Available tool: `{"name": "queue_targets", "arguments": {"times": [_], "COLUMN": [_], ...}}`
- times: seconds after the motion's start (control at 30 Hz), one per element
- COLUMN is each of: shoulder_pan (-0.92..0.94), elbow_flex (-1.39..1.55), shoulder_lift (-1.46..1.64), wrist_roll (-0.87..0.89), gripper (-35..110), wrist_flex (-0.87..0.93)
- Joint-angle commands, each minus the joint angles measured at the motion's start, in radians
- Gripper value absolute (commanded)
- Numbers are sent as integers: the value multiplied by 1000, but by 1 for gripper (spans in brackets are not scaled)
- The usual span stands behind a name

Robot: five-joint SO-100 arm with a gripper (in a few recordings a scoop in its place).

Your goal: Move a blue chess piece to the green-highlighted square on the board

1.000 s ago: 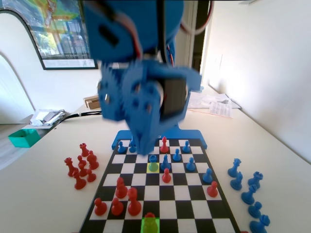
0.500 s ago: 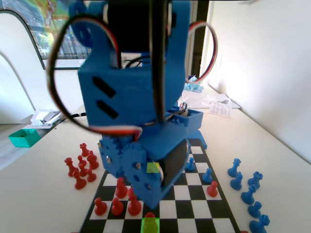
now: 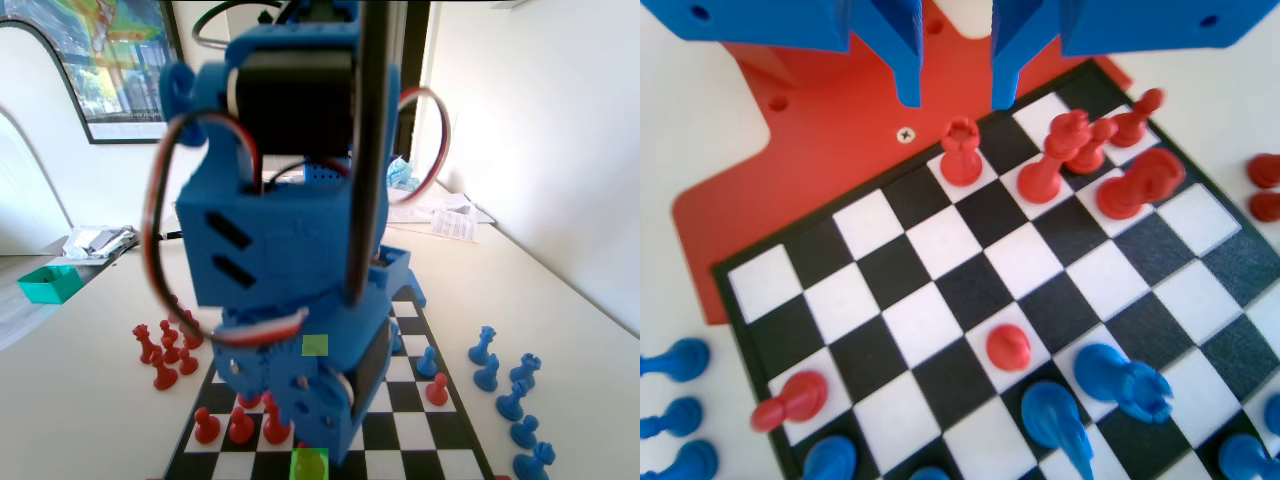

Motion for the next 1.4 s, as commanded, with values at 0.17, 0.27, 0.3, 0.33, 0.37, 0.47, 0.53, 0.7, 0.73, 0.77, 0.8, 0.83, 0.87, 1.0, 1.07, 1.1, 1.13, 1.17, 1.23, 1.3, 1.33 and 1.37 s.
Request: {"name": "queue_targets", "arguments": {"times": [0.17,0.27,0.3,0.33,0.37,0.47,0.53,0.7,0.73,0.77,0.8,0.83,0.87,1.0,1.07,1.1,1.13,1.17,1.23,1.3,1.33,1.37], "shoulder_pan": [28,31,32,32,34,34,34,34,34,34,34,35,37,38,40,40,40,40,40,37,37,35], "elbow_flex": [-63,-74,-78,-84,-89,-95,-100,-109,-117,-124,-127,-129,-130,-141,-144,-144,-144,-144,-144,-147,-153,-156], "shoulder_lift": [11,-6,-12,-18,-25,-37,-44,-58,-66,-74,-80,-84,-91,-115,-126,-130,-133,-138,-147,-153,-158,-161], "wrist_roll": [-40,-46,-46,-48,-49,-54,-57,-64,-64,-64,-67,-69,-72,-78,-83,-84,-84,-86,-87,-87,-86,-84], "gripper": [13,14,14,14,14,14,14,14,14,14,14,14,14,14,14,14,14,14,14,14,14,14], "wrist_flex": [-25,-28,-28,-29,-31,-35,-43,-54,-54,-54,-54,-54,-54,-54,-55,-57,-58,-60,-64,-66,-66,-66]}}
